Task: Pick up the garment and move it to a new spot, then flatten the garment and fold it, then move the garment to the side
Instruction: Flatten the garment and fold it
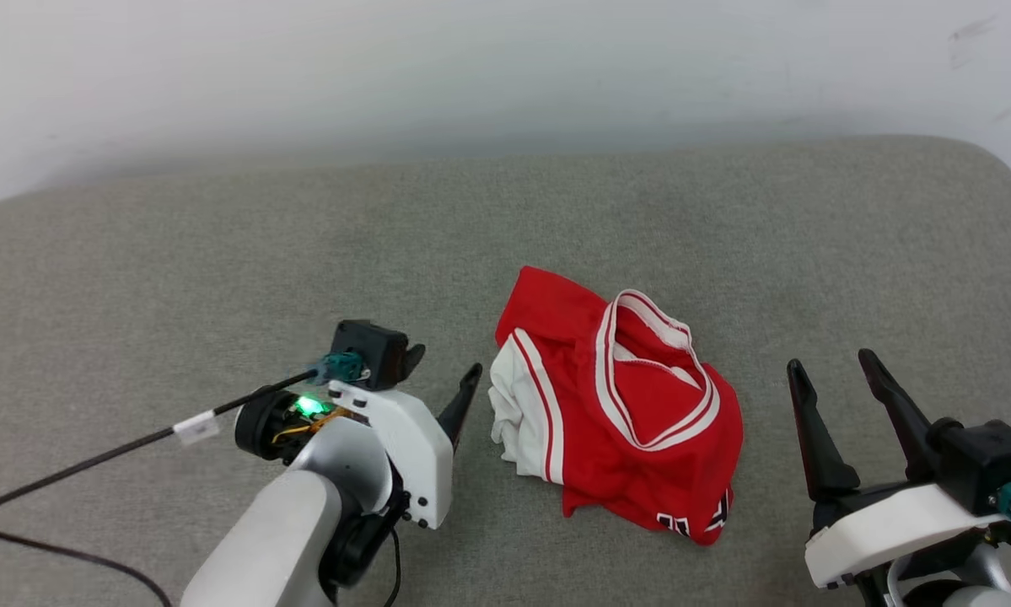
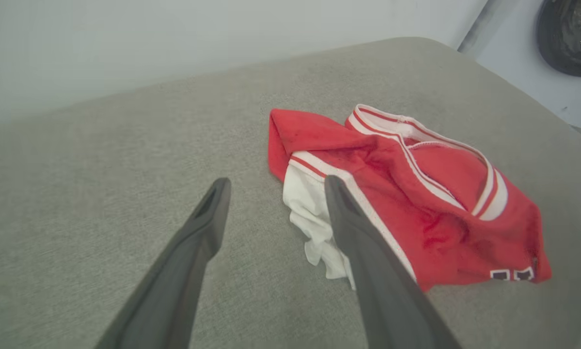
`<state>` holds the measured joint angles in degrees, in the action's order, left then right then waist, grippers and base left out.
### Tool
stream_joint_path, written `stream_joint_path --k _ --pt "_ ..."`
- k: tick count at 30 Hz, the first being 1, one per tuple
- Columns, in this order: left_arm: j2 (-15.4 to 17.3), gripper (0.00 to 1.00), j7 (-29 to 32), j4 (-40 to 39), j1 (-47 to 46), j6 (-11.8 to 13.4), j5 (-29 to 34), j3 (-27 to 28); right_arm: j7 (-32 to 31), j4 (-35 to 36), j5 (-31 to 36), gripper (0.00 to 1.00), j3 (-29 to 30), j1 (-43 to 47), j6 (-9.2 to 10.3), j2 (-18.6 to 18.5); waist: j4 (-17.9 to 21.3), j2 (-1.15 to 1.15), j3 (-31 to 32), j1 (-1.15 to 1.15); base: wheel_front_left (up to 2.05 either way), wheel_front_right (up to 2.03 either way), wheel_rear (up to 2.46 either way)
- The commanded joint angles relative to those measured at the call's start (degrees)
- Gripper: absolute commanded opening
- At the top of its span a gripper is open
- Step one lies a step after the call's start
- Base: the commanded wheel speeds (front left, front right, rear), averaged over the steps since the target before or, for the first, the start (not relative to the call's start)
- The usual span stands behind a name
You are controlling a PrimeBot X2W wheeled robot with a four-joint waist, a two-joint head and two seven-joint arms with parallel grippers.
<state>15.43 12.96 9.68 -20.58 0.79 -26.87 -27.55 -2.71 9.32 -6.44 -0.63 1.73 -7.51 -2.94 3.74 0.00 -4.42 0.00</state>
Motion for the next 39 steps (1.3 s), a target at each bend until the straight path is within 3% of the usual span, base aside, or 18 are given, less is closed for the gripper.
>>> stream_joint_path --k 1,8,15,16,17,18,19,23,29,39 --pt "-0.2 1.0 2.7 1.2 -1.5 -0.8 -0.5 -1.0 0.3 0.1 0.0 1.0 -0.1 -1.2 0.04 0.1 1.5 0.0 -2.1 0.0 0.0 0.0 0.0" --pt "-0.5 1.0 14.8 7.0 -5.9 -3.8 -2.4 -4.9 1.7 -1.2 -1.0 1.0 -0.3 -3.3 0.04 0.1 4.3 0.0 -6.7 0.0 0.0 0.0 0.0" --pt "-0.3 1.0 22.6 12.3 -8.1 -5.4 -3.2 -8.1 3.3 -3.0 -1.7 1.0 -0.8 -5.1 0.04 0.1 6.0 0.0 -9.2 0.0 0.0 0.0 0.0" --pt "-0.3 0.9 23.8 13.2 -8.0 -5.5 -3.2 -8.7 3.4 -3.3 -1.8 1.0 -0.9 -5.3 0.04 0.1 6.2 0.0 -9.3 0.0 0.0 0.0 0.0" --pt "-0.5 0.62 24.8 13.9 -7.9 -5.9 -3.8 -9.2 3.5 -3.5 -2.0 1.0 -0.9 -5.5 0.04 0.1 6.3 0.0 -9.4 0.0 0.0 0.0 0.0" --pt "-0.5 0.2 25.6 14.4 -7.8 -6.1 -4.1 -9.6 3.7 -3.7 -2.1 1.0 -0.9 -5.6 0.04 0.1 6.5 0.0 -9.4 0.0 0.0 0.0 0.0" --pt "-0.5 0.0 26.0 14.8 -7.8 -6.3 -3.9 -10.1 3.8 -3.9 -2.1 1.0 -0.9 -5.7 0.04 0.1 6.6 0.0 -9.5 0.0 0.0 0.0 0.0" --pt "-0.1 0.0 23.3 14.4 -9.0 -5.9 -3.1 -9.6 4.2 -4.6 -2.4 1.0 -0.5 -6.0 0.04 0.1 6.3 0.0 -9.2 0.0 0.0 0.0 0.0" --pt "2.0 0.0 15.9 8.5 -10.2 -2.7 -0.8 -6.6 4.4 -5.0 -2.5 1.0 0.6 -4.8 0.04 0.1 4.1 0.0 -7.6 0.0 0.0 0.0 0.0" --pt "10.8 0.0 13.9 -7.9 1.5 6.9 -1.5 1.3 3.4 -3.9 -1.8 1.0 1.9 -3.1 0.03 0.1 -0.5 0.0 -5.2 0.0 0.0 0.0 0.0"
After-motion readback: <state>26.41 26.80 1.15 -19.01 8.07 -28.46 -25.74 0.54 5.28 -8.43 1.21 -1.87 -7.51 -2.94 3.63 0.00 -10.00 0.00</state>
